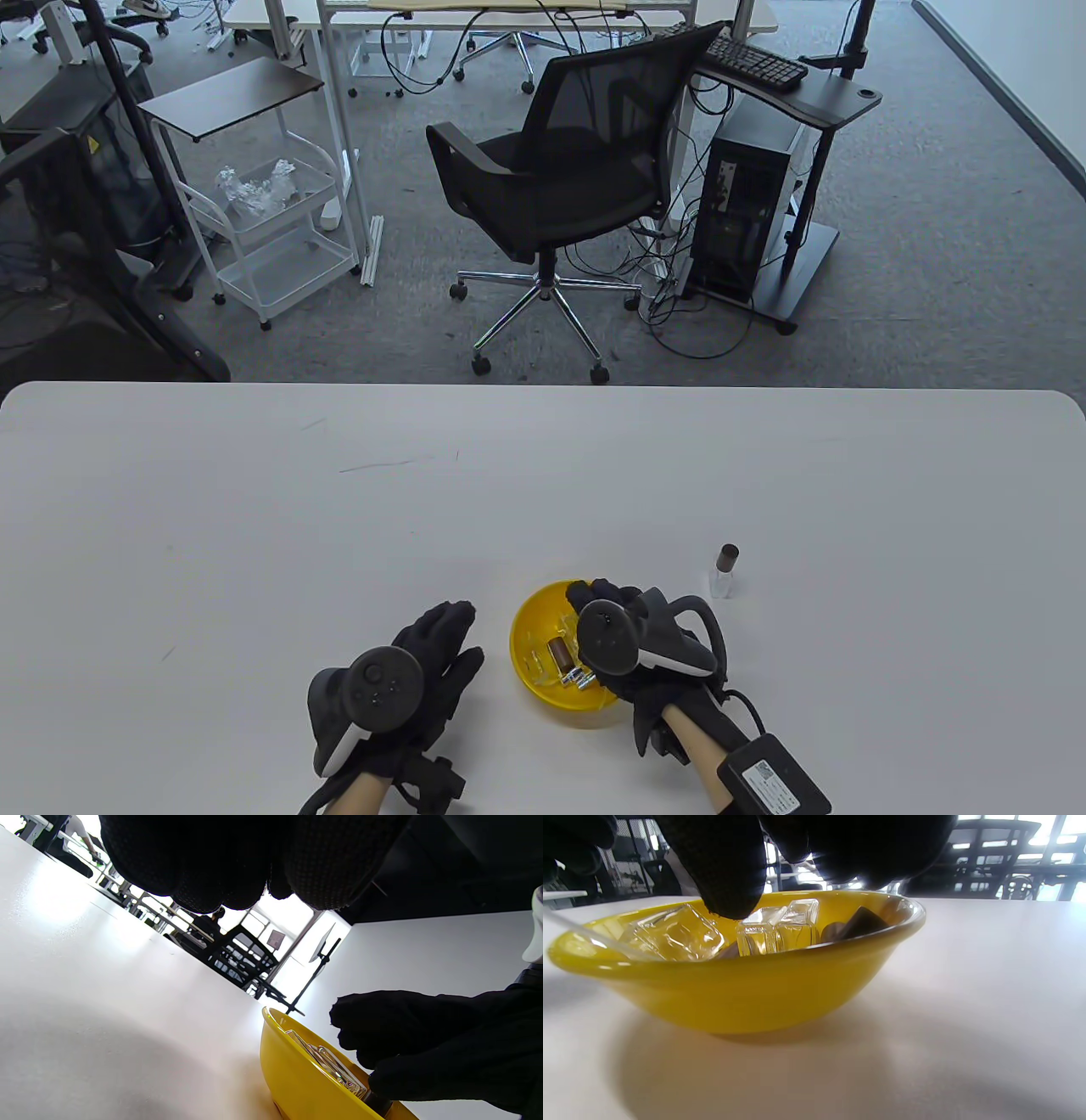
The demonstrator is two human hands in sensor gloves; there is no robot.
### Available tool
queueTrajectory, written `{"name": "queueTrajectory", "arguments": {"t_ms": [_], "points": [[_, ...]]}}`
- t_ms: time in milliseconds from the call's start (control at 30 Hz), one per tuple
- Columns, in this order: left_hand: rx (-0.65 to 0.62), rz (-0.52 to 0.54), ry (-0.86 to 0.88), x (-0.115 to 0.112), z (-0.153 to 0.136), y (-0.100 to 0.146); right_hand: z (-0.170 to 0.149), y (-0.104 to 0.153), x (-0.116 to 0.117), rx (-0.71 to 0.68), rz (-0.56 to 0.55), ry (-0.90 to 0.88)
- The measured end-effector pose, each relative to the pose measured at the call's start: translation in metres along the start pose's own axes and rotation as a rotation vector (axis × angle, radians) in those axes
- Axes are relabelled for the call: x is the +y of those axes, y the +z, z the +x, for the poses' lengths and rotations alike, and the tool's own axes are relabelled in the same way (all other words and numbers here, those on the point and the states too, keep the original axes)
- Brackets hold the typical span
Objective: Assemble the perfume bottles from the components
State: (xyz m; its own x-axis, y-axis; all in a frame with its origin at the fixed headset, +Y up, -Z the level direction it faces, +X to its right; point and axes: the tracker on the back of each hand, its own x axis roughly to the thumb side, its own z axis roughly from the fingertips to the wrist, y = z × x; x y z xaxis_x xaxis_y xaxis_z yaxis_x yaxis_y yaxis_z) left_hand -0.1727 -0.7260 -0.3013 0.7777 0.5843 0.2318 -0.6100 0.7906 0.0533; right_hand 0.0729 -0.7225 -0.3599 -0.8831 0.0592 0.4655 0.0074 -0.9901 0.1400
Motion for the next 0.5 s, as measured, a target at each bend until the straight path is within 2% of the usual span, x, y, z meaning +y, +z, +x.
{"name": "queueTrajectory", "arguments": {"t_ms": [300, 500], "points": [[-0.004, -0.007, -0.009, -0.001, 0.001, 0.0, 0.012, -0.012, 0.011, 0.068, 0.095, 0.149], [-0.006, -0.013, -0.015, -0.002, 0.001, 0.0, 0.017, -0.017, 0.015, 0.077, 0.095, 0.174]]}}
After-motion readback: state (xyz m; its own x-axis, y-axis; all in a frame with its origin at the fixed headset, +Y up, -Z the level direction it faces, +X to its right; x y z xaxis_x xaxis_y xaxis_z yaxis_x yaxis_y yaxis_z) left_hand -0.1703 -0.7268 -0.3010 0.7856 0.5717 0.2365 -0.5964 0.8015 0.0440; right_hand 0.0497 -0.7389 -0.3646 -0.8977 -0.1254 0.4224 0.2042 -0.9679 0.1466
